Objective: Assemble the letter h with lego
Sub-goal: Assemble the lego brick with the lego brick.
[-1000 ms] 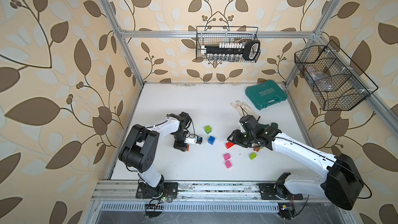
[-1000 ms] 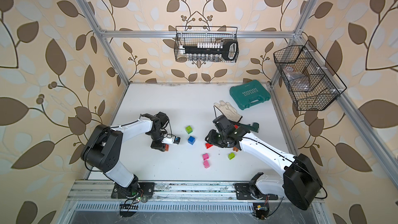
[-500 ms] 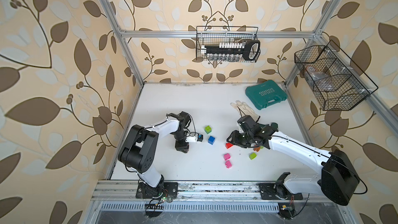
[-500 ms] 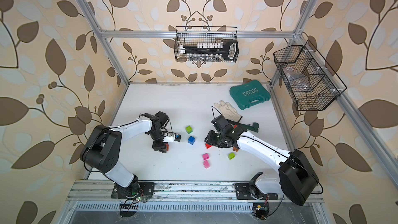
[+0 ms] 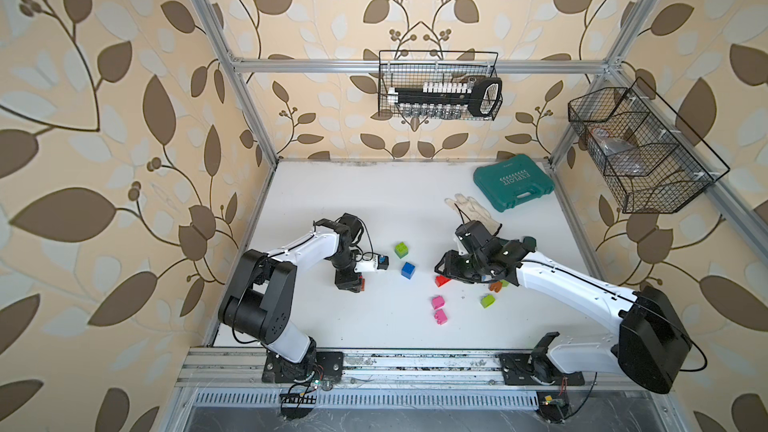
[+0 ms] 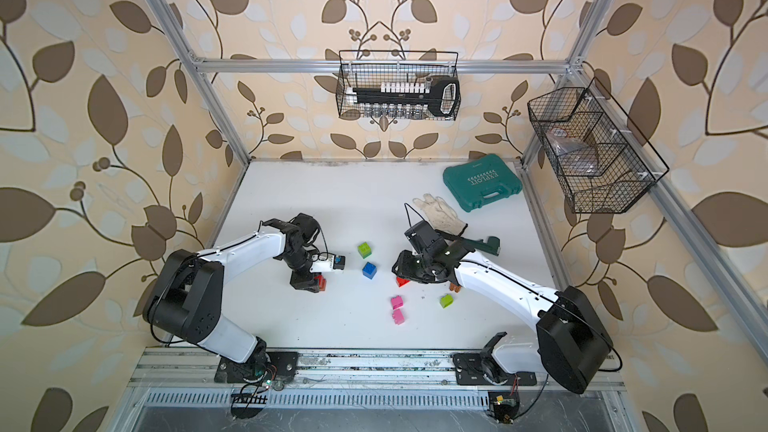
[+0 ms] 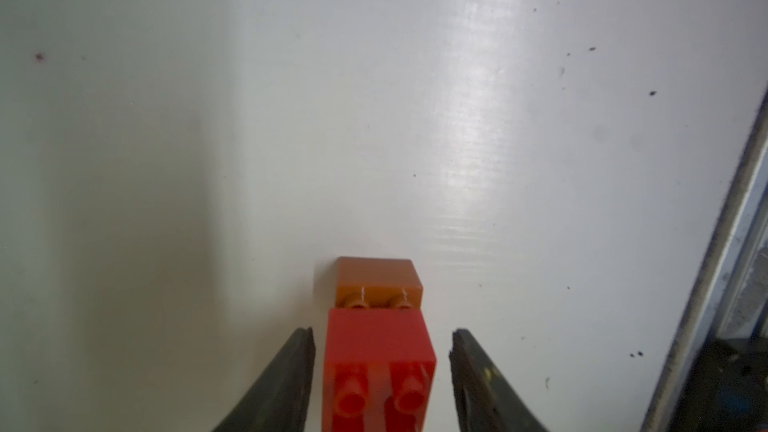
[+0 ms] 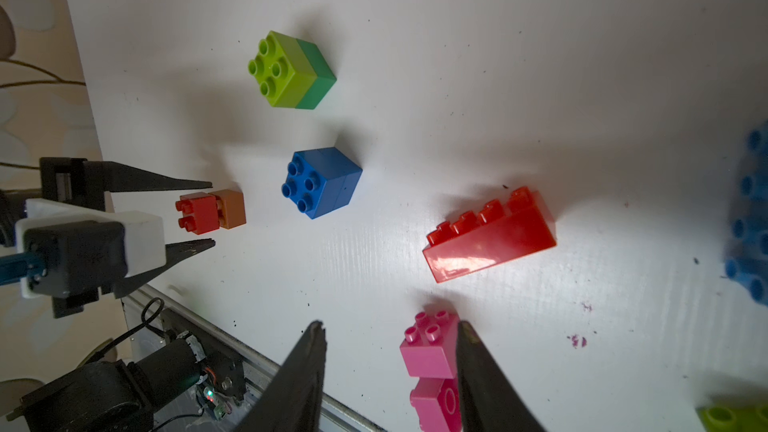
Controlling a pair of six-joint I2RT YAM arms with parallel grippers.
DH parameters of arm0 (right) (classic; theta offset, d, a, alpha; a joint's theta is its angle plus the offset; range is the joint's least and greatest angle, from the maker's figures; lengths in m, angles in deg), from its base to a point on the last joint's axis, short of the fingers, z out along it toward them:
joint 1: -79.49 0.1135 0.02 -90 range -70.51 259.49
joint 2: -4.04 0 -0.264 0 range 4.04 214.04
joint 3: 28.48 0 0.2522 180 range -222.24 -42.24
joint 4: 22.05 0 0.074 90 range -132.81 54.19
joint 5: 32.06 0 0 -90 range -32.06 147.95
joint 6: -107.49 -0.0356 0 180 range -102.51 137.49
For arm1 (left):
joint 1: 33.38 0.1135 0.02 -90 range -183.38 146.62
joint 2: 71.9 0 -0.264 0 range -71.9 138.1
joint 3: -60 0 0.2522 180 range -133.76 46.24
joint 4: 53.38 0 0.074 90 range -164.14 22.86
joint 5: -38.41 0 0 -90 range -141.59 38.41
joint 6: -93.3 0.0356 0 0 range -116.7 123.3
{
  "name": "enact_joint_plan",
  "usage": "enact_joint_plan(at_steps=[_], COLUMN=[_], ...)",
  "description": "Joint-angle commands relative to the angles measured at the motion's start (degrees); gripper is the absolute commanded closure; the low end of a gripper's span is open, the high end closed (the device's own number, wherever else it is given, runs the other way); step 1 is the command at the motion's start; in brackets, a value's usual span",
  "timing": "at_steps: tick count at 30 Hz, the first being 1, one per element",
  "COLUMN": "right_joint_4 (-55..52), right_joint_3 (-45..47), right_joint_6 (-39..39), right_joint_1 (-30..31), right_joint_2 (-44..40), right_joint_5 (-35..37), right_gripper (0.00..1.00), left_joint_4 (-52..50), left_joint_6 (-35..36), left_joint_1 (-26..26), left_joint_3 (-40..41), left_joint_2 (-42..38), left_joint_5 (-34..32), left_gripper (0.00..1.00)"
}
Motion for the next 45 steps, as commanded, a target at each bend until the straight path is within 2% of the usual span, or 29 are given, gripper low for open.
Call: enact_joint_plan(at_steps=[1, 4, 11, 12, 19, 32, 35, 40, 45], right_joint_4=[-0.86, -1.12, -1.06, -0.96, -1.13, -1.82, -2.07, -1.92, -1.92], right_joint_3=[-1.20, -1.72, -1.84, -1.73, -1.90, -3.17, -3.71, -3.85, -3.83], right_joint_6=[0.82, 1.02, 0.75, 0.66, 0.72, 1.58, 1.95, 2.05, 2.18], right_joint_1=[0.43, 1.17, 1.77, 1.81, 1.77, 3.49, 3.66, 3.84, 4.00], right_joint_2=[0.13, 0.31, 0.96, 1.09, 1.40, 2.85, 3.44, 3.91, 4.21], right_joint_5=[0.31, 0.50, 0.72, 0.58, 0.74, 1.10, 0.99, 0.96, 1.28], right_gripper=[0.53, 0.54, 0.55, 0.55, 0.55, 0.55, 0.56, 0.56, 0.56], left_joint_4=[-1.29, -0.86, -1.17, -1.21, -1.63, 2.57, 1.92, 2.70, 1.03], left_joint_6=[1.48, 1.93, 2.87, 2.95, 3.33, 4.80, 4.30, 3.55, -2.56], left_joint_1=[0.46, 0.53, 0.55, 0.53, 0.46, -1.18, -1.34, -3.34, -5.95], left_joint_3=[0.40, 0.63, 0.23, 0.11, 0.25, 3.43, 2.82, 3.33, 1.27], left_joint_2=[-2.41, -2.73, -4.02, -4.02, -3.67, -2.54, -1.83, -0.57, 2.24], left_joint_5=[-0.16, -0.16, 1.83, 1.68, 2.11, -1.34, -0.04, -3.19, -4.14], left_gripper=[0.47, 0.51, 0.72, 0.73, 0.72, 0.72, 0.72, 0.75, 0.75])
